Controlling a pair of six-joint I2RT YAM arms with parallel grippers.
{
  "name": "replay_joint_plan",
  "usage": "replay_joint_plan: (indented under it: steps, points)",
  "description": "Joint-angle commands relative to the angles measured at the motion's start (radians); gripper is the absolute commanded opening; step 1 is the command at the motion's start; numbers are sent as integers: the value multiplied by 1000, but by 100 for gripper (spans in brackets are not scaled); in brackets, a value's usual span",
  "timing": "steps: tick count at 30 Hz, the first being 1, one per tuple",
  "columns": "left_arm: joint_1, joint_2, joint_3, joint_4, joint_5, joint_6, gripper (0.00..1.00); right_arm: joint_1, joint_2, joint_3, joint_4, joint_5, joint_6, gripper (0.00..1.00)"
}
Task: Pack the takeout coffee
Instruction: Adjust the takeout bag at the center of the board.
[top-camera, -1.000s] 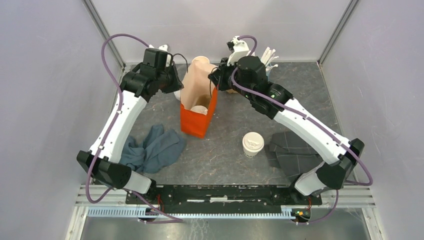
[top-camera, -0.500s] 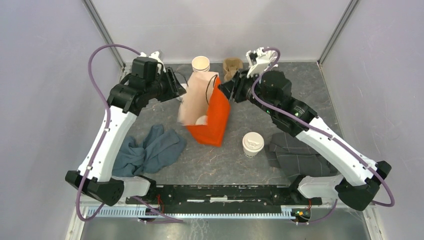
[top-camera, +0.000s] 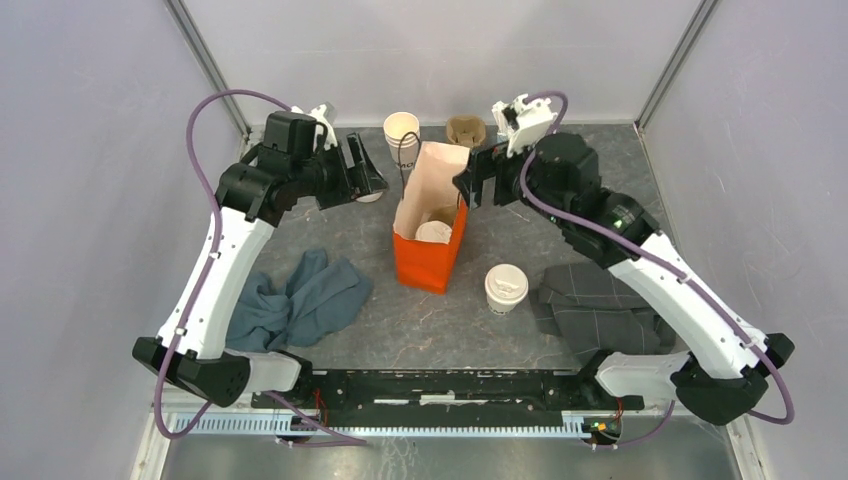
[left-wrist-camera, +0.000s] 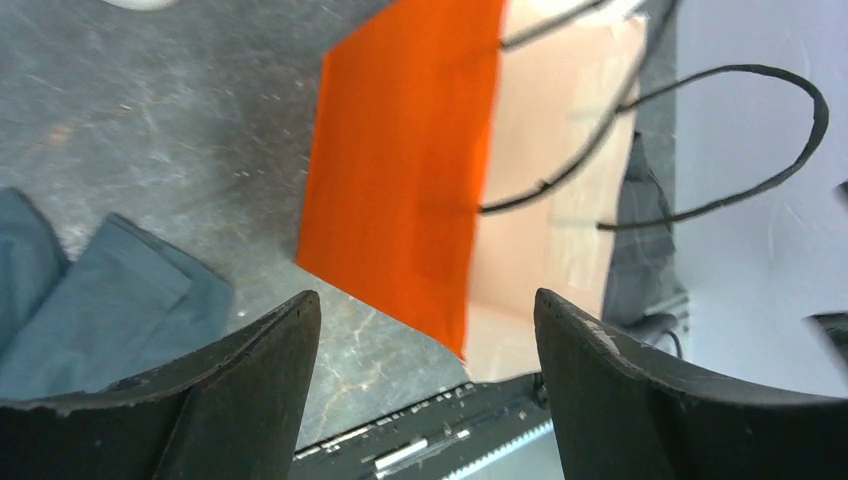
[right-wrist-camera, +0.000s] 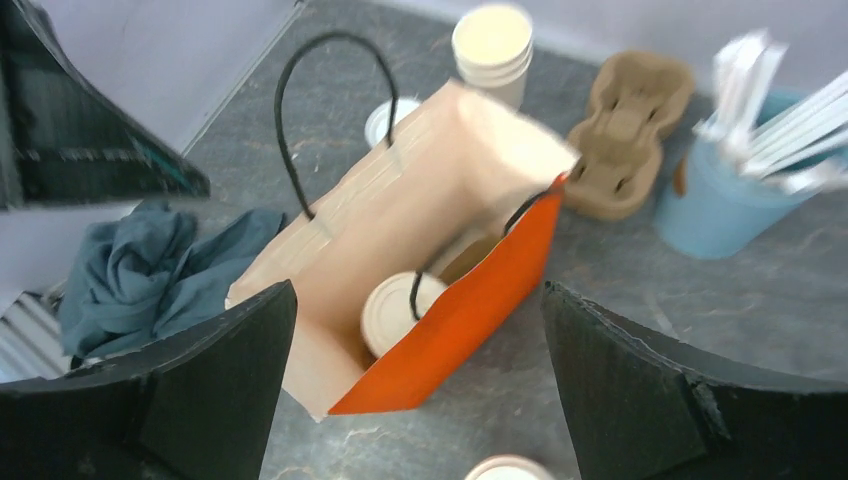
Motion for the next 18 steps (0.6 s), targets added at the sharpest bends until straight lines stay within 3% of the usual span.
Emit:
replay_joint_plan:
  steps: [1, 7, 11, 15, 18]
  points:
    - [3, -28, -69, 62, 195, -82, 85, -28, 50, 210, -64, 23, -178, 98]
    - [-2, -37, -201, 196, 329, -160, 79, -128, 272, 455, -199, -20, -317, 98]
    - [-23, 22, -167, 161, 287, -122, 70, -219, 450, 631, -248, -156, -300, 98]
    - [-51, 98, -100, 95, 193, -44, 61, -301, 519, 605, -169, -340, -263, 98]
    - [-67, 149, -59, 78, 190, -18, 53, -315, 530, 552, -121, -422, -325, 98]
